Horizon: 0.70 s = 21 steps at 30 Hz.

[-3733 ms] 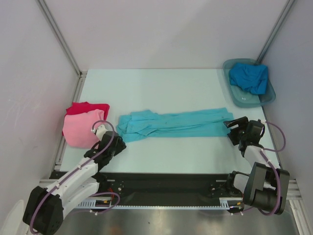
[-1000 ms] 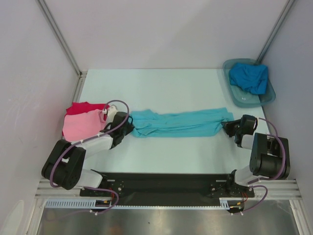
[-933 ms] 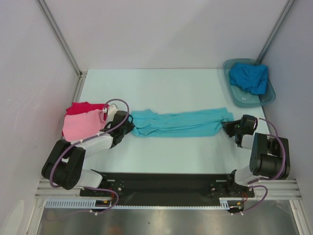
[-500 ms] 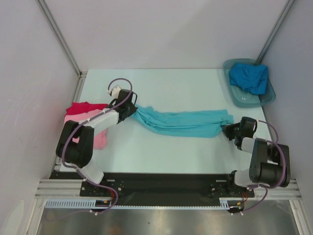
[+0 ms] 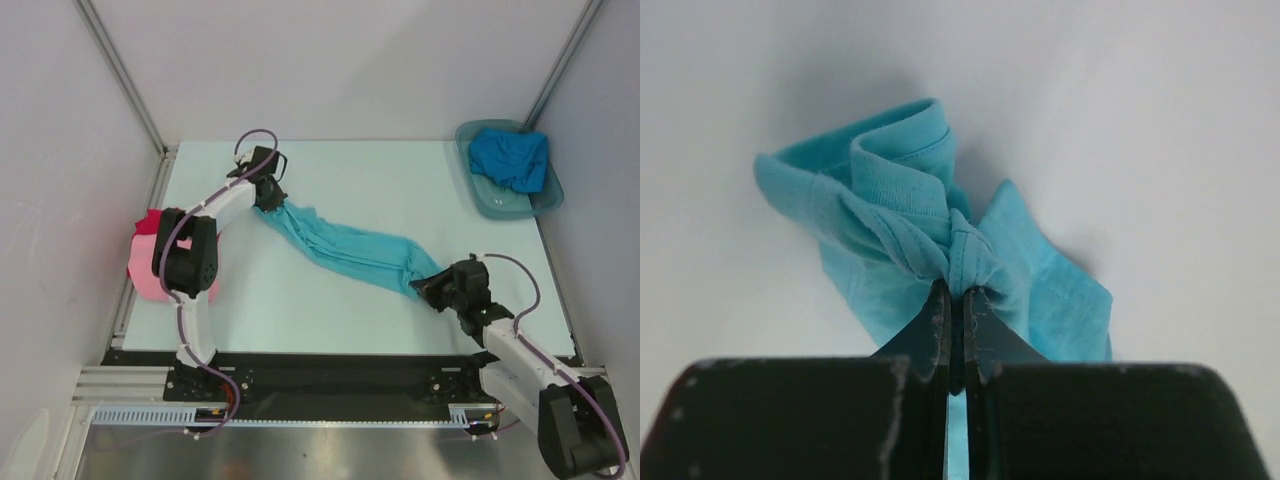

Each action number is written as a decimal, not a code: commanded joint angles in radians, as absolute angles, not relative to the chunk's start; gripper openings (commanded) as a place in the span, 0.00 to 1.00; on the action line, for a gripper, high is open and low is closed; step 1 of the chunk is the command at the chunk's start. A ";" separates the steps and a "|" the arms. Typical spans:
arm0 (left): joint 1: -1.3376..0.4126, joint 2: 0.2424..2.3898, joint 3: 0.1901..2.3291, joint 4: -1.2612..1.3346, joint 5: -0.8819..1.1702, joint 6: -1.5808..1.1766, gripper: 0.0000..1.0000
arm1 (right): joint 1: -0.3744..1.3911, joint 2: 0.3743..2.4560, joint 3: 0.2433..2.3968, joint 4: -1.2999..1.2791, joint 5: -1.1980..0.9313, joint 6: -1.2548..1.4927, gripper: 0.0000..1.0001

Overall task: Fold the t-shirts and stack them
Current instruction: Fold the tshirt

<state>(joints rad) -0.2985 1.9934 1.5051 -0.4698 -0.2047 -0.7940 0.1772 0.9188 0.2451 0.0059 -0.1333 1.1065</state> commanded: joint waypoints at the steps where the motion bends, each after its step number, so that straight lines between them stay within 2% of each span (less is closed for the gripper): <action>1: -0.288 2.065 1.669 -0.572 -0.147 -0.733 0.00 | 0.360 0.856 0.226 -0.084 -0.033 1.204 0.00; 7: -0.288 2.206 1.914 -0.686 -0.103 -0.706 0.00 | 0.584 0.913 0.244 -0.060 0.098 1.307 0.00; 14: -0.288 2.407 2.328 -0.873 -0.048 -0.657 0.00 | 0.874 1.087 0.319 0.033 0.205 1.388 0.00; 19: -0.290 2.433 2.350 -0.882 -0.009 -0.660 0.00 | 1.089 1.340 0.469 0.126 0.247 1.411 0.00; 21: -0.290 2.424 2.321 -0.874 -0.012 -0.657 0.00 | 1.121 1.411 0.512 0.150 0.235 1.404 0.00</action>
